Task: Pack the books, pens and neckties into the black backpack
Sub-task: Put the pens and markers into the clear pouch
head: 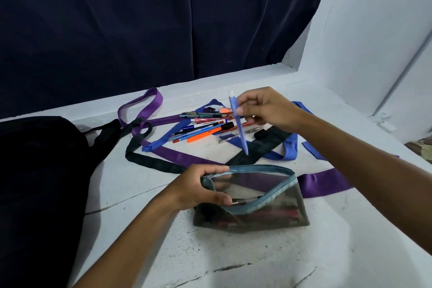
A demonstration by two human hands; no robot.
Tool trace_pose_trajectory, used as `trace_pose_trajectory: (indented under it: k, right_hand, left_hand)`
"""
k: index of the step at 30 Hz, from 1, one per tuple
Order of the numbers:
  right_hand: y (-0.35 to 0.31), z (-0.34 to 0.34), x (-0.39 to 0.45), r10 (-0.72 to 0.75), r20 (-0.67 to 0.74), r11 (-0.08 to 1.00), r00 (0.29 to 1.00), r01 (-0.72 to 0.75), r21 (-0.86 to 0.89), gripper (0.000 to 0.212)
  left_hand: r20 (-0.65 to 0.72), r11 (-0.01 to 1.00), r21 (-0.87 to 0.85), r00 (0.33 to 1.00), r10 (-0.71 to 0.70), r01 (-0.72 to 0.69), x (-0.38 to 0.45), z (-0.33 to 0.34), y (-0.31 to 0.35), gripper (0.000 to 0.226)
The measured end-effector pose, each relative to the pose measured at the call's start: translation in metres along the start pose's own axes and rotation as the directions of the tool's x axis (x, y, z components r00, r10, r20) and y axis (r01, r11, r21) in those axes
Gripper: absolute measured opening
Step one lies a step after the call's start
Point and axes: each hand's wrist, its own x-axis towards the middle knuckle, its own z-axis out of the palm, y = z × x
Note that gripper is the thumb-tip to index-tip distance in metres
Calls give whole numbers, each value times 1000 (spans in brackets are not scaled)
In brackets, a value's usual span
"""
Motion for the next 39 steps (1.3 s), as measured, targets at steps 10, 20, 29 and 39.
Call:
trace_pose_trajectory:
  k: [10, 20, 29, 39]
  right_hand:
    - [5, 10, -6, 363, 356, 756, 861, -49, -653, 13]
    - [83, 8, 59, 228, 56, 737, 972, -135, -662, 25]
    - [89, 12, 62, 191, 157, 604, 969, 10, -797, 10]
    - [11, -6, 27, 18, -30, 1000, 999, -18, 12, 7]
  left_hand:
    - [-37, 997, 75, 999, 11, -8, 2, 4, 3, 87]
    - [-52, 995, 71, 996, -71, 74, 3, 3, 5, 69]
    - [-61, 993, 64, 994, -90, 94, -2, -1, 3, 75]
    - [-43, 996, 8, 995, -92, 92, -3, 0, 4, 81]
